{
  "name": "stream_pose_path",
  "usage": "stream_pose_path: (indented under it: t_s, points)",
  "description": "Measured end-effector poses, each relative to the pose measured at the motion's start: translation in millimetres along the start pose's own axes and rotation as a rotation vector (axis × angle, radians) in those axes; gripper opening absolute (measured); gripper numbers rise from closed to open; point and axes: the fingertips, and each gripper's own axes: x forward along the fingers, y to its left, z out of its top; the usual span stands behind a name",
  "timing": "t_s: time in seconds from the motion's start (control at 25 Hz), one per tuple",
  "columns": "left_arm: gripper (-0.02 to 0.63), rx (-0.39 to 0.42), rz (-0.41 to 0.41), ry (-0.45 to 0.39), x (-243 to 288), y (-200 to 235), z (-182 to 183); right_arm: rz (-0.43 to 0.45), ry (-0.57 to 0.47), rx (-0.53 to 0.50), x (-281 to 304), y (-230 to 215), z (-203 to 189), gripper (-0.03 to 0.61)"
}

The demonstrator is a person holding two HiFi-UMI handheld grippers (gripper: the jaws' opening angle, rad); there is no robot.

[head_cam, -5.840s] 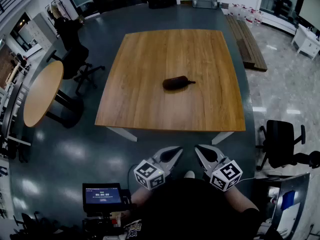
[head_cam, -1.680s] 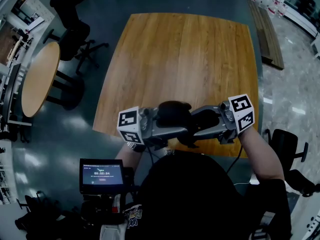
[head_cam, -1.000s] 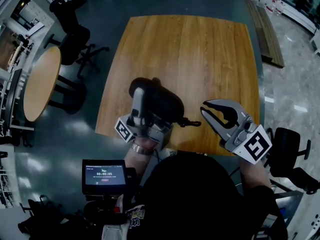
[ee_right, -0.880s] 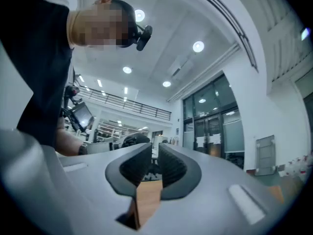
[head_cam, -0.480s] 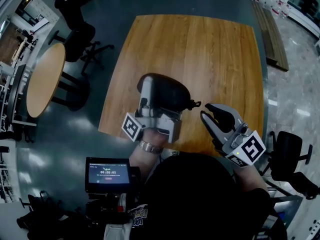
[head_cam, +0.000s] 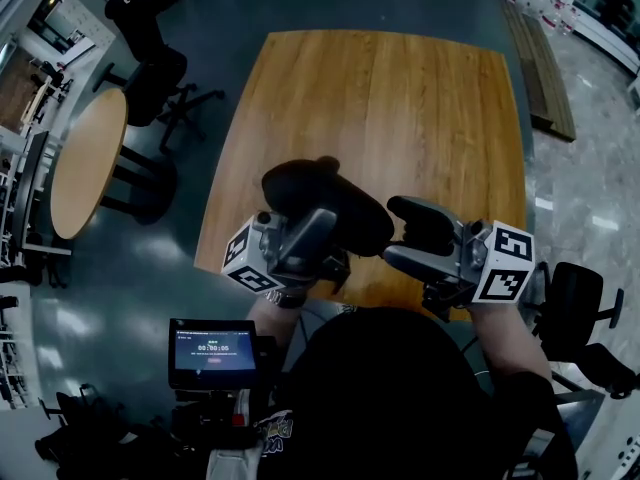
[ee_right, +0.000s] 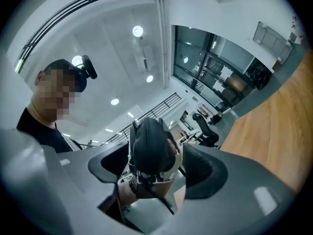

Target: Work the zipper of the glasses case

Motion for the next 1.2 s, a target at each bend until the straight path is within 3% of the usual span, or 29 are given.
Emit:
stream_pose_path:
  t_s: [0.08,0.2,0.24,0.28,0.48,0.6,0.68,0.76,0.84,0.92,1.08,1.16,1.2]
  points:
    - [0.262,-0.093,0.11,-0.125,-15,23,11,-0.007,-0.003,-0.021,3,-2,1,0.337]
    - [0.261,-0.486,0.321,-0.564,-67,84,35,-0.152,-0.063,-0.239,-15,-14,19,0.28]
    - [0.259,-0.581,0.341,-0.663,-79,95,37,-0.205,-0.075,-0.325,-22,-17,22,0.228]
    - [0.259,-0.625,0.343,-0.712,-85,100,38,-0.235,-0.077,-0.39,-25,-16,21,0.188]
    - [0.261,-0.68,0.316,-0.772,-89,104,36,-0.202,0.003,-0.554,-3,-1,-1,0.073]
    - [0.261,-0.699,0.28,-0.739,-82,101,30,-0.197,0.034,-0.492,8,-1,-12,0.038]
    - [0.261,-0.688,0.252,-0.703,-77,97,26,-0.204,0.012,-0.418,10,-7,-8,0.035]
    - [0.261,-0.651,0.239,-0.67,-73,92,23,-0.196,-0.017,-0.412,10,1,2,0.032]
    - [0.261,-0.563,0.27,-0.625,-71,89,23,-0.182,-0.023,-0.552,14,28,14,-0.006]
    - [0.261,-0.508,0.313,-0.586,-72,90,23,-0.147,0.059,-0.777,28,53,9,-0.005]
    - [0.261,-0.624,0.373,-0.565,-71,98,-13,-0.135,0.259,-1.112,45,56,-18,-0.005]
    - [0.261,-0.7,0.387,-0.598,-76,101,-28,-0.182,0.223,-1.168,34,55,-10,0.003]
    - [0.261,-0.738,0.388,-0.633,-80,103,-31,-0.222,0.175,-1.137,22,51,-1,0.037]
